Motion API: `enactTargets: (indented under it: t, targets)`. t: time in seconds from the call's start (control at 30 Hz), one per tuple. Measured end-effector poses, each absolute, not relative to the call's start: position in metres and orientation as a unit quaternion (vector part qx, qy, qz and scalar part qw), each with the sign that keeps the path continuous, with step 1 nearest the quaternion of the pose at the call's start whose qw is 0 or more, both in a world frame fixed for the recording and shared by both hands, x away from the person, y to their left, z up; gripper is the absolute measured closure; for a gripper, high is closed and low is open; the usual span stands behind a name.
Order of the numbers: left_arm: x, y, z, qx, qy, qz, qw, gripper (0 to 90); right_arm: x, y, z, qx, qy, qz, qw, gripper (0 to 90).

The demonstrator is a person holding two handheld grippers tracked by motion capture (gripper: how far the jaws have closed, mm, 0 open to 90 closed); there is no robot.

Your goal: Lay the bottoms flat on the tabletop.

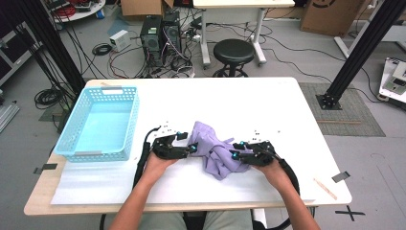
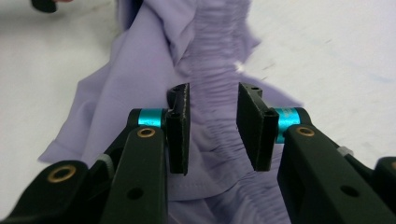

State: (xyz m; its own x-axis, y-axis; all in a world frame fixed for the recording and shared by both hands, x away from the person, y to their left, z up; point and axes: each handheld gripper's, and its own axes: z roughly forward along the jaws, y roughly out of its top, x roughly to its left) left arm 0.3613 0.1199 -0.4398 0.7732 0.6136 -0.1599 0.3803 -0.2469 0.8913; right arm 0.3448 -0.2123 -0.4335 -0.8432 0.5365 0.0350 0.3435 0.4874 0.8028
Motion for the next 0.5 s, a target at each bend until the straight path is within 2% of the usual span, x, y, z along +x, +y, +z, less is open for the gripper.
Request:
enactTargets:
  t: [0.13, 0.3, 0.43, 0.5]
  targets:
    - [0.359, 0.115, -0.442, 0.798, 0.303, 0.121, 0.507, 58.7, 0.340, -0.211, -0.438, 0.251, 0.860, 0.433, 0.100, 61.1]
    - [0.355, 0.120, -0.442, 0.798, 0.298, 0.142, 0.504, 80.0, 0.341, -0.217, -0.434, 0.263, 0.849, 0.447, 0.104, 59.4]
    - [0.354, 0.124, -0.441, 0.796, 0.300, 0.150, 0.504, 86.3, 0.348, -0.221, -0.431, 0.309, 0.844, 0.415, 0.140, 61.1]
    - [0.354, 0.124, -0.441, 0.797, 0.297, 0.153, 0.503, 86.6, 0.351, -0.219, -0.435, 0.313, 0.856, 0.386, 0.141, 55.7]
